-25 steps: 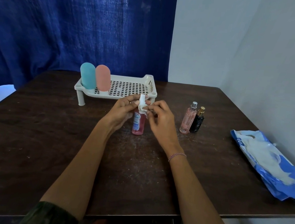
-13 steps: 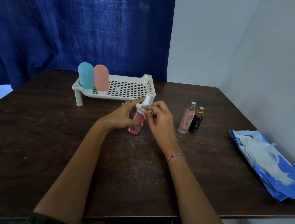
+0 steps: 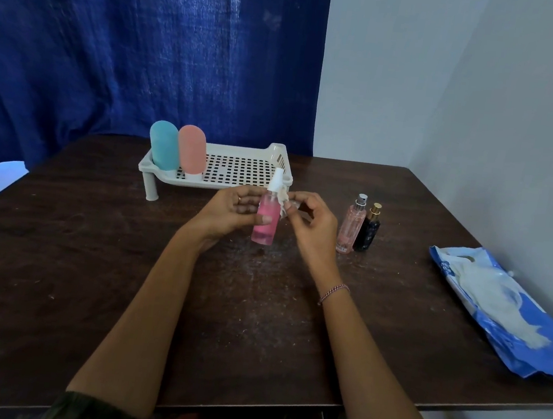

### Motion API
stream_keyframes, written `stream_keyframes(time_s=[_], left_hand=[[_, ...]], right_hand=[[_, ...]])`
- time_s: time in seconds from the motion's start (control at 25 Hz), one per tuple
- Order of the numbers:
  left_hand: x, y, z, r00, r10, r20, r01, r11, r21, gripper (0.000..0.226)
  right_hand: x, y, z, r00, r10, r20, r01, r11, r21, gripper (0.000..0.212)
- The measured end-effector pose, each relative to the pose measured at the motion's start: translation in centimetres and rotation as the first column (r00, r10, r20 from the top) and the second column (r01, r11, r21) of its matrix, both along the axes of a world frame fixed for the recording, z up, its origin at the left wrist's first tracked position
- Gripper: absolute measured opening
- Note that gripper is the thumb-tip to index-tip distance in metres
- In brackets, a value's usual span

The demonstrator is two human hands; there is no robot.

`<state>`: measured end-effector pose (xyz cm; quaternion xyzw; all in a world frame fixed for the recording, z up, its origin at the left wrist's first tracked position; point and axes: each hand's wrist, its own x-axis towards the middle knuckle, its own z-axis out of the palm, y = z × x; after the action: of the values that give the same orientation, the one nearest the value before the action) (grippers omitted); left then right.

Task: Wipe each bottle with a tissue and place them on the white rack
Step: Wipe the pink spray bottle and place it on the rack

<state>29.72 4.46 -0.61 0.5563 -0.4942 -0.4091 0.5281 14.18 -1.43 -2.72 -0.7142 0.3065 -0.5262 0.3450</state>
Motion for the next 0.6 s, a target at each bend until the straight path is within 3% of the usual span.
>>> stream_keyframes(time_s=[0.32, 0.44, 0.6], left_hand=[[0.6, -0.3, -0.3, 0.927, 0.083, -0.365, -0.108, 0.993, -0.049, 0.046], [0.9, -0.5, -0.4, 0.906, 0.12, -0.405, -0.152, 0.987, -0.046, 0.04], [0.4, -0.7, -0.5, 0.911, 0.065, -0.406, -0.076, 0.997, -0.011, 0.034]], right_hand=[[0.7, 1.0, -0.5, 0.985, 0.119, -0.124, -0.139, 0.976, -0.167, 0.018], [1.0, 1.4, -0.6, 0.963, 0.163, -0.213, -0.205, 0.961, -0.187, 0.019], [1.0, 1.3, -0.4, 0.984, 0.051, -0.169, -0.09, 0.969, -0.228, 0.018]])
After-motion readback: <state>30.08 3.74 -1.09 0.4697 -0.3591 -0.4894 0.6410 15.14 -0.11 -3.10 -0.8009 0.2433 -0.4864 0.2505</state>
